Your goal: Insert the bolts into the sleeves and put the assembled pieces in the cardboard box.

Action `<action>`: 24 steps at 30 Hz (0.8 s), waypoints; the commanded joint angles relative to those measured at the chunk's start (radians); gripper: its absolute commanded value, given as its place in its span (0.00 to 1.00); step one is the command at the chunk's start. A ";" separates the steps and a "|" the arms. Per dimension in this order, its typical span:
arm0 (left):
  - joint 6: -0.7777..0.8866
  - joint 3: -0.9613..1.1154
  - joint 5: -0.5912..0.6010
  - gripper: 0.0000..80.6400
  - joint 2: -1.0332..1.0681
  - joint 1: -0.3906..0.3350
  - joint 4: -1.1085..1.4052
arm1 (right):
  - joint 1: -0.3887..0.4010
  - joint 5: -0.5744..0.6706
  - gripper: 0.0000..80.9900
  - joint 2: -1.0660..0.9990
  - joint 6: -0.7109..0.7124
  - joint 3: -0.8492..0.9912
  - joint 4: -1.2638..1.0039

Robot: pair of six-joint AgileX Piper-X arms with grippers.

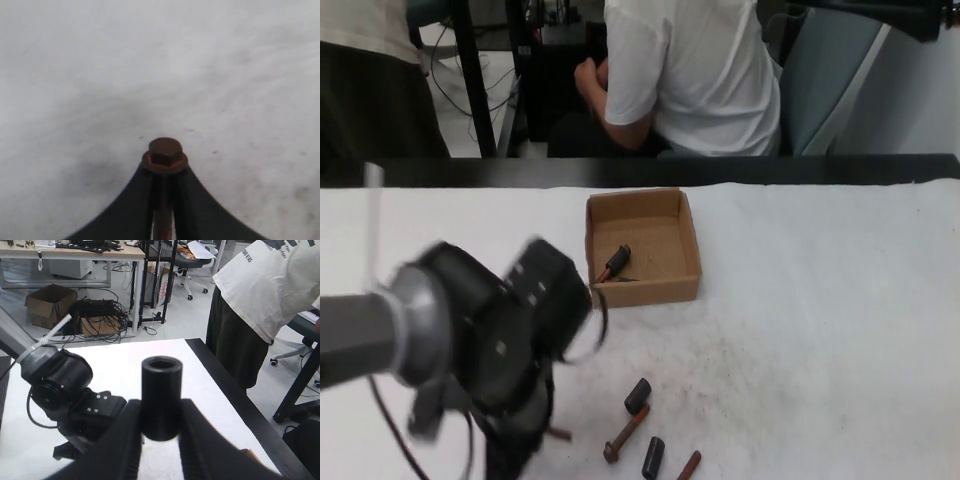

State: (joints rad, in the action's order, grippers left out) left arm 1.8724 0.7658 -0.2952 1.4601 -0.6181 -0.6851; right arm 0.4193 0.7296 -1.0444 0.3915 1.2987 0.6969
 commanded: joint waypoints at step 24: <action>-1.671 0.036 0.624 0.00 -0.367 0.185 0.553 | -0.004 0.024 0.01 -0.192 -0.013 -0.077 -0.030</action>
State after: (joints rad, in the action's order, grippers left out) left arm 0.1526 0.7921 0.2343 1.1050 -0.4622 -0.2082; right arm 0.4193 0.7319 -1.1938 0.3857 1.2423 0.6953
